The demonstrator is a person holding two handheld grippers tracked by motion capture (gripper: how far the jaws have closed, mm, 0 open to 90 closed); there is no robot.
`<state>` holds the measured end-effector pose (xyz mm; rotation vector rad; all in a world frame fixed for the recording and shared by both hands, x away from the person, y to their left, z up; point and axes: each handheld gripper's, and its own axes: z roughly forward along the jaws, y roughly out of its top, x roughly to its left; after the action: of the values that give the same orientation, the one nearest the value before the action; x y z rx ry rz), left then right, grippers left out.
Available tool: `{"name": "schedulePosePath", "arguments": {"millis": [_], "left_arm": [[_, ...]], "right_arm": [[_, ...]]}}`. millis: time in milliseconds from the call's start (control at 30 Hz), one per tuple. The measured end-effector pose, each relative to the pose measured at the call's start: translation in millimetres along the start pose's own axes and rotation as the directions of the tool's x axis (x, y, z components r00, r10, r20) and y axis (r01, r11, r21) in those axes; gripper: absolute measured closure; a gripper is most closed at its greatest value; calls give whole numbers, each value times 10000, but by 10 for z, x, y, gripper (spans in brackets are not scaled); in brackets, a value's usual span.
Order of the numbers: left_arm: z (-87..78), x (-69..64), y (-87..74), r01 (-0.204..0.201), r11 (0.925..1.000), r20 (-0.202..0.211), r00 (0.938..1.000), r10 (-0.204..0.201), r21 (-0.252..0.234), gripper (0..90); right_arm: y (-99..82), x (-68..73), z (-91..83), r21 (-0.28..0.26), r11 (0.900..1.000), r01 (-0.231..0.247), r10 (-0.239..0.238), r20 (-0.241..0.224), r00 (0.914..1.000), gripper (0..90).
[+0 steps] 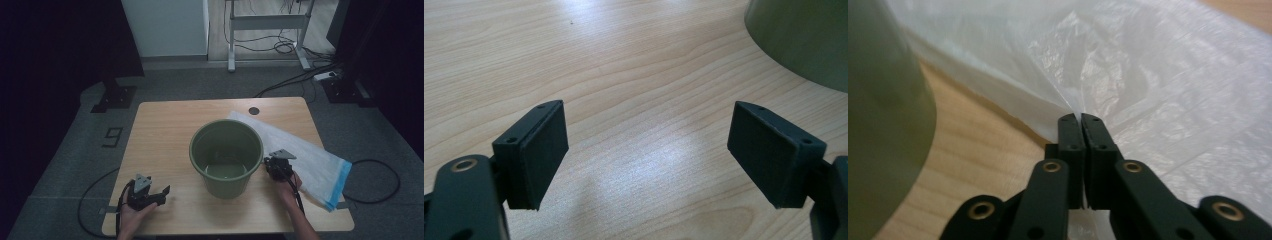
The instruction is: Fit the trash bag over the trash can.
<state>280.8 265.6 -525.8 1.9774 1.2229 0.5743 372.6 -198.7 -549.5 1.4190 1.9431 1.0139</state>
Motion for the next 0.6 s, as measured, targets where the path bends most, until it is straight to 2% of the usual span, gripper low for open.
{"name": "schedulePosePath", "arguments": {"millis": [33, 67, 100, 133, 200, 300, 333, 367, 500, 533, 567, 600], "left_arm": [[3, 3, -2, 12, 10000, -2, 10000, -12, -2, 163], [6, 6, -4, 25, 10000, -11, 10000, -25, 7, 163], [9, 6, -4, 27, 10000, -30, 10000, -27, 23, 163], [9, 5, -4, 32, 10000, -45, 10000, -31, 26, 163], [2, -2, -3, 34, 10000, -24, 10000, -34, 12, 163], [-11, -10, -4, 33, 10000, -32, 10000, -33, -44, 163], [-13, -7, -4, 48, 10000, -30, 10000, -48, -52, 163], [-13, -4, -4, 55, 10000, -32, 10000, -55, -60, 163], [-5, 6, -7, 75, 10000, -53, 10000, -75, -31, 163], [-9, 11, -7, 74, 10000, -56, 10000, -74, -25, 163], [-9, 11, -7, 74, 10000, -56, 10000, -74, -25, 163], [-16, 14, -8, 104, 9999, -51, 9999, -104, -60, 163]], "right_arm": [[9, -25, -30, -187, 9994, -285, 284, -76, 9996, 886], [41, -59, -108, -669, 9961, -572, 567, -94, 9983, 888], [41, -59, -108, -669, 9961, -572, 567, -94, 9983, 888], [59, -79, -148, -980, 9926, -714, 703, -142, 9974, 888], [96, -127, -224, -1425, 9821, -1231, 1173, -480, 9919, 888], [175, -172, -342, -1971, 9668, -1623, 1538, -582, 9864, 889], [246, -190, -436, -2370, 9557, -1746, 1636, -655, 9844, 889], [246, -190, -436, -2370, 9557, -1746, 1636, -655, 9844, 889], [403, -210, -643, -3096, 9339, -1787, 1632, -757, 9837, 889], [478, -226, -752, -3495, 9190, -1823, 1667, -745, 9832, 889], [478, -226, -752, -3495, 9190, -1823, 1667, -745, 9832, 889], [546, -246, -863, -3856, 9028, -1903, 1740, -773, 9817, 890]]}}
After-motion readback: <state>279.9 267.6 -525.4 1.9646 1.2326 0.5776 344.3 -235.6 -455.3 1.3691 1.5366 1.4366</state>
